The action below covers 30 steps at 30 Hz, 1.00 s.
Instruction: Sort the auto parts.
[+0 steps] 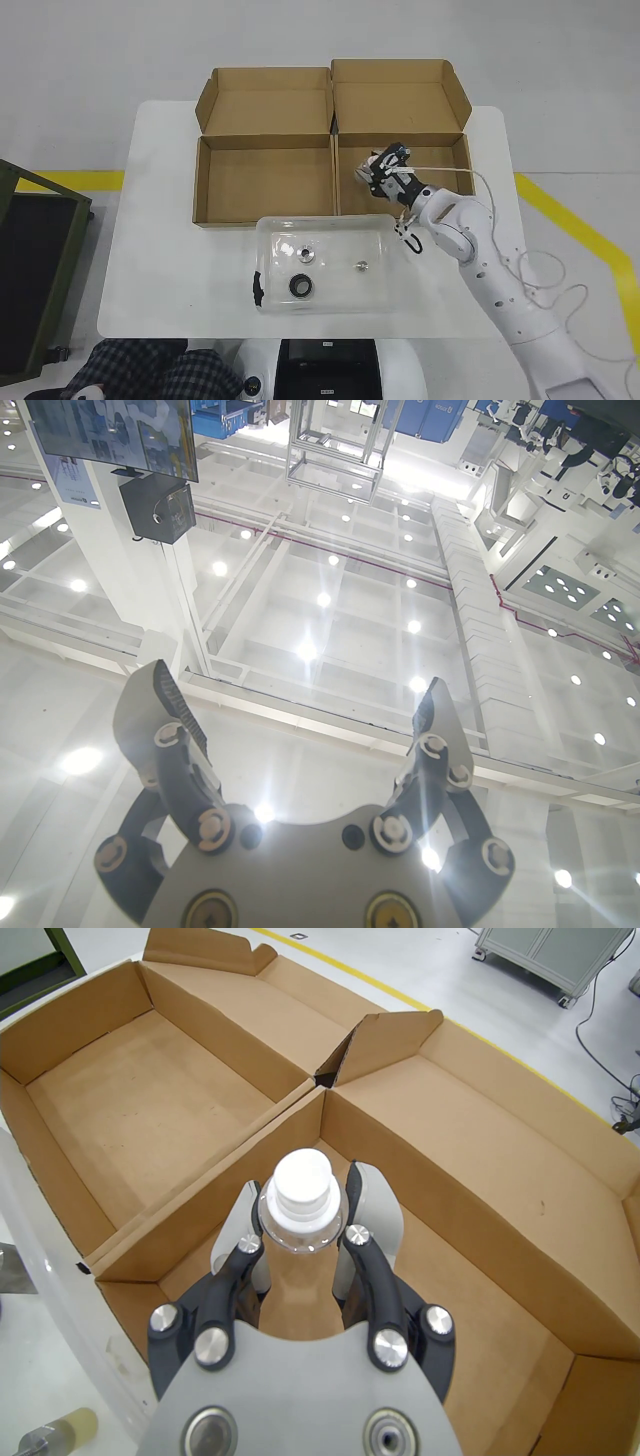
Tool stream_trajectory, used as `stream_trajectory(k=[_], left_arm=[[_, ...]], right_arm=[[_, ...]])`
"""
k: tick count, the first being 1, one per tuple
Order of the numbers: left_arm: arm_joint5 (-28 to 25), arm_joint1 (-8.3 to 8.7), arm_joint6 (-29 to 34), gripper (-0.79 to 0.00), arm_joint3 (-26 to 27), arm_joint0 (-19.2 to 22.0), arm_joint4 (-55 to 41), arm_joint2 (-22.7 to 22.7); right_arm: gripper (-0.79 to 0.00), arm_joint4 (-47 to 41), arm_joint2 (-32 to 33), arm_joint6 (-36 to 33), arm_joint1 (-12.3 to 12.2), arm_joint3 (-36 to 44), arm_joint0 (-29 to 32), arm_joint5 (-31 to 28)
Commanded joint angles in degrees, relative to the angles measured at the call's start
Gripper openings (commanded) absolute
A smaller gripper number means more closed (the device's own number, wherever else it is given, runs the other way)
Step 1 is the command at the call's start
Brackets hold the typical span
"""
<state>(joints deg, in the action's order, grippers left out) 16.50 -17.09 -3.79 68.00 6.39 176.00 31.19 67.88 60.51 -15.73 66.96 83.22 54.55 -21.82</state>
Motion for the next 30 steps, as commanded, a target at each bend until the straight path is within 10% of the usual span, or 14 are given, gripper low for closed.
stream_trajectory(k=[1,5,8,9,30], left_arm=[[0.00,0.00,0.00,0.000,0.00,0.00,0.00,0.00],[0.00,0.00,0.00,0.000,0.00,0.00,0.00,0.00],[0.00,0.00,0.00,0.000,0.00,0.00,0.00,0.00],[0.00,0.00,0.00,0.000,0.00,0.00,0.00,0.00],[0.00,0.00,0.00,0.000,0.00,0.00,0.00,0.00]], right_arm=[[-0.785,-0.36,-0.34,-0.16,0.18,-0.93,-0.44,-0.03],[-0.785,-1.56,-1.09,-0.43,0.61,-2.75,-1.38,-0.57],[-0.369,-1.92,-1.57,-0.71,0.89,-3.74,-2.01,-0.69],[0.000,-1.96,-1.70,-0.81,0.97,-3.96,-2.21,-0.65],[0.000,-1.46,7.16,-6.28,-1.52,16.51,7.55,-9.14]])
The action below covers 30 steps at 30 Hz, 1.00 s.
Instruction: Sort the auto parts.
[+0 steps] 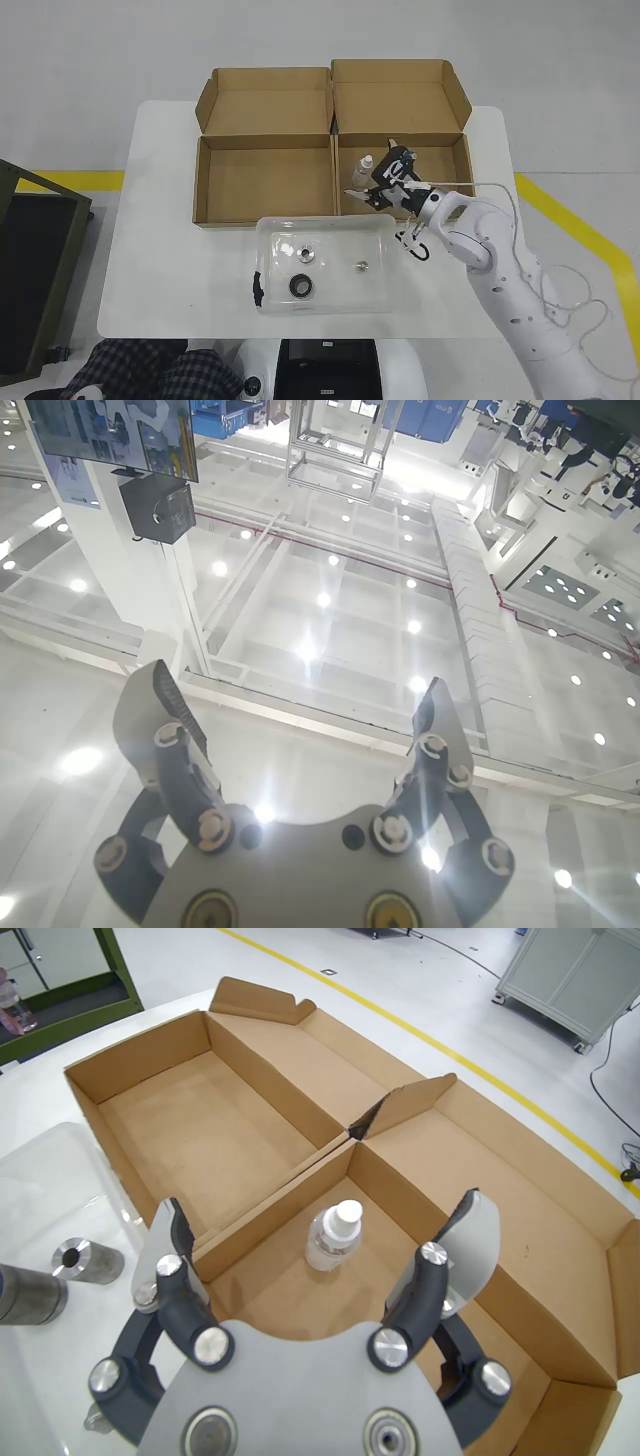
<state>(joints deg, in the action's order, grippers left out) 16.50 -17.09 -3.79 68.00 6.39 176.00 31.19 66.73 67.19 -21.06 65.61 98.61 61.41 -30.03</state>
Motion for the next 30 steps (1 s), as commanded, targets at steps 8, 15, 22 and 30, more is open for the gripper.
stream_trajectory(k=[8,15,22,30], left_arm=[[0.00,0.00,0.00,0.000,0.00,0.00,0.00,0.00],[0.00,0.00,0.00,0.000,0.00,0.00,0.00,0.00],[0.00,0.00,0.00,0.000,0.00,0.00,0.00,0.00],[0.00,0.00,0.00,0.000,0.00,0.00,0.00,0.00]], right_arm=[[0.000,2.83,4.66,-6.57,-1.80,11.98,8.68,-5.59],[0.000,7.36,4.61,-7.15,-2.68,16.73,14.37,-10.08],[0.000,12.07,4.11,-6.39,-3.45,18.30,17.61,-15.08],[0.000,14.97,2.46,-6.78,-3.79,15.43,17.72,-17.00]])
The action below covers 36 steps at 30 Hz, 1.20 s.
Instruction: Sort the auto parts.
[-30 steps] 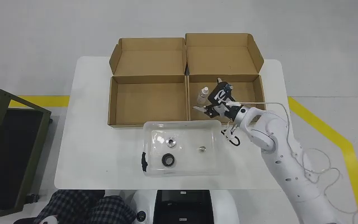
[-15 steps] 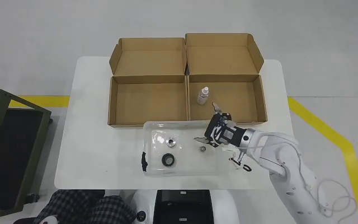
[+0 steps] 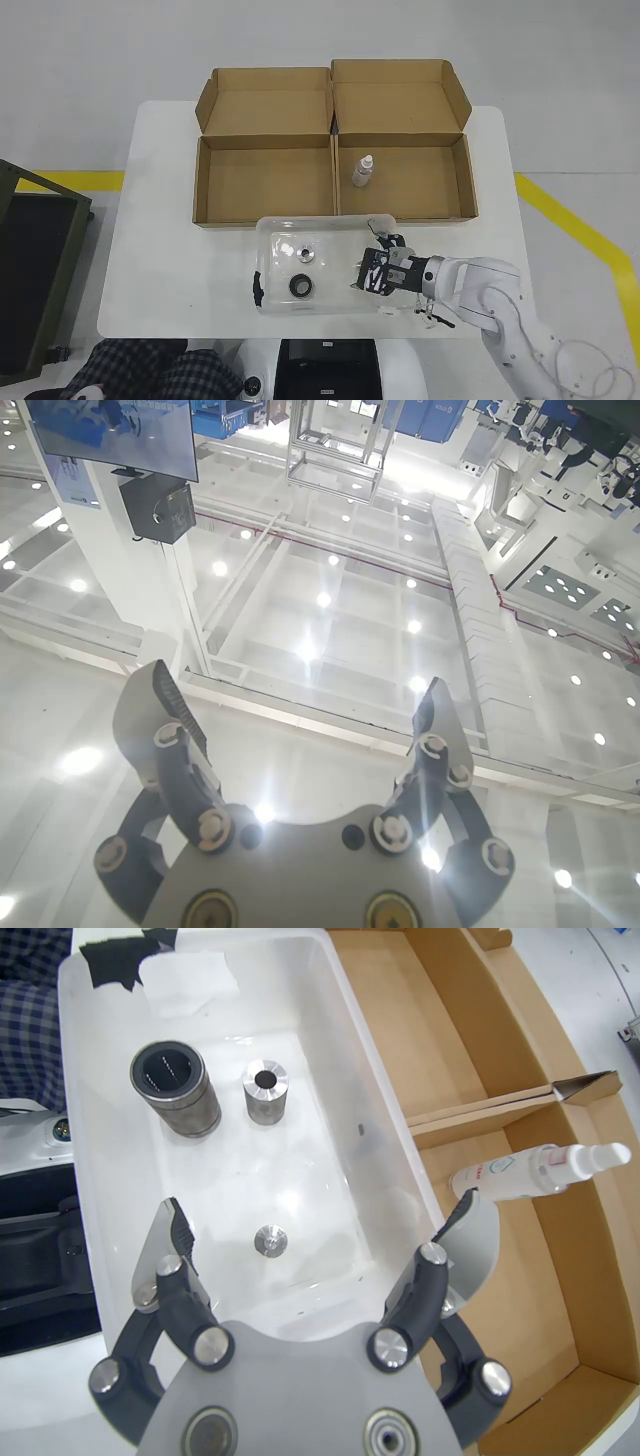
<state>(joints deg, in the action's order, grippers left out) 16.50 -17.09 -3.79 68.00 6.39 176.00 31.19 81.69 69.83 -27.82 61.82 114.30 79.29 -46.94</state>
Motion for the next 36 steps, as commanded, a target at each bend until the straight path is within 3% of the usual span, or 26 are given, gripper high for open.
stream_trajectory(k=[1,12,17,19,36], left_arm=[[0.00,0.00,0.00,0.000,0.00,0.00,0.00,0.00],[0.00,0.00,0.00,0.000,0.00,0.00,0.00,0.00],[0.00,0.00,0.00,0.000,0.00,0.00,0.00,0.00],[0.00,0.00,0.00,0.000,0.00,0.00,0.00,0.00],[0.00,0.00,0.00,0.000,0.00,0.00,0.00,0.00]], right_arm=[[0.000,0.08,-0.40,-0.10,-0.01,-0.61,-0.33,-0.19],[0.000,1.77,-2.78,-2.56,-0.16,-2.35,-1.92,-0.84],[-0.191,2.19,-3.49,-3.87,-0.27,-2.12,-2.12,-1.04],[-0.348,2.36,-3.67,-4.29,-0.33,-1.94,-2.13,-1.10],[-0.406,4.46,-7.06,-9.68,-0.35,-2.30,-3.27,0.49]])
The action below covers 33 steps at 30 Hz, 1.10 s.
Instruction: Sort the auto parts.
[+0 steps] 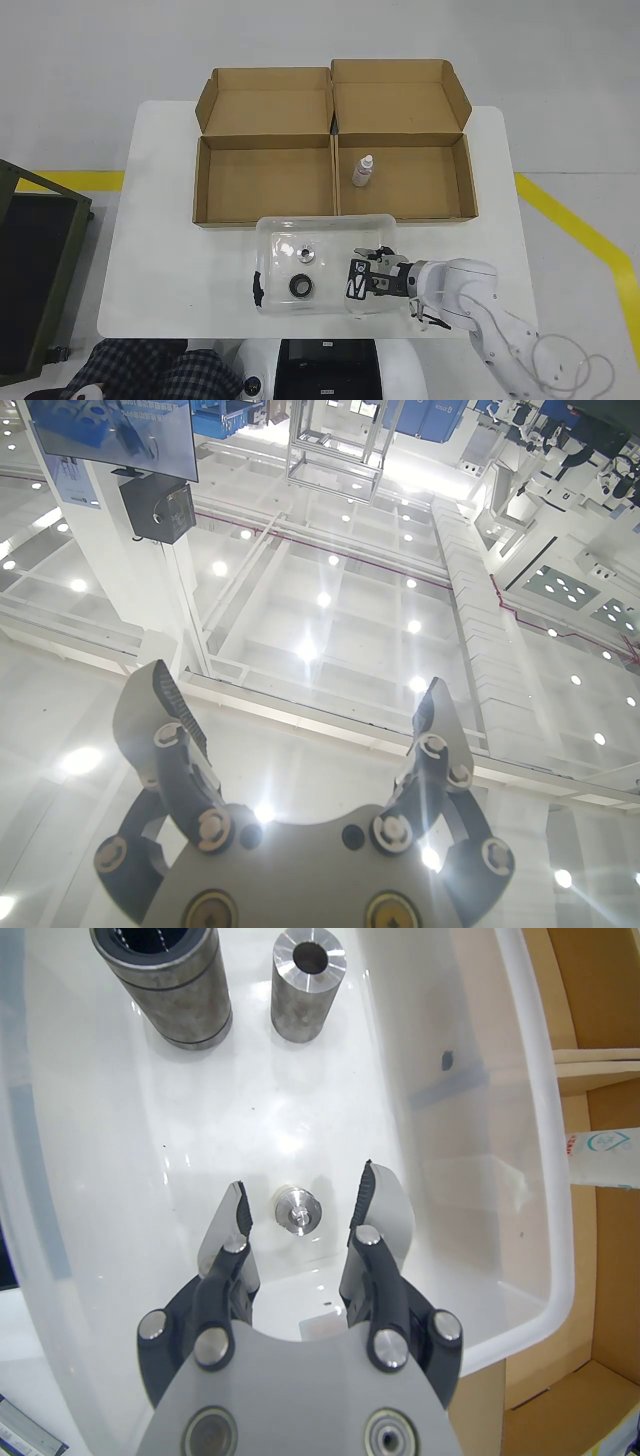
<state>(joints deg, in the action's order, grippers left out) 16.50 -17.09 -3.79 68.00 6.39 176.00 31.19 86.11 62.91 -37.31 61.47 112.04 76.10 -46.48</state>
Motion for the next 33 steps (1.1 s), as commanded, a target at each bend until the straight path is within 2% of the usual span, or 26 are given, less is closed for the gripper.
stream_trajectory(k=[1,14,17,21,33], left_arm=[[0.00,0.00,0.00,0.000,0.00,0.00,0.00,0.00],[0.00,0.00,0.00,0.000,0.00,0.00,0.00,0.00],[0.00,0.00,0.00,0.000,0.00,0.00,0.00,0.00],[0.00,0.00,0.00,0.000,0.00,0.00,0.00,0.00],[0.00,0.00,0.00,0.000,0.00,0.00,0.00,0.00]], right_arm=[[-0.416,0.04,-0.36,-0.37,0.02,-0.05,-0.21,0.08],[-0.474,1.90,-2.34,-3.38,0.12,-0.24,-1.12,1.98],[-0.536,1.79,-2.61,-3.59,0.11,-0.33,-1.28,1.70],[-0.779,1.70,-3.02,-3.88,0.09,-0.32,-1.42,1.44],[-0.785,0.74,-2.58,-1.48,-0.22,2.20,-1.10,0.47]])
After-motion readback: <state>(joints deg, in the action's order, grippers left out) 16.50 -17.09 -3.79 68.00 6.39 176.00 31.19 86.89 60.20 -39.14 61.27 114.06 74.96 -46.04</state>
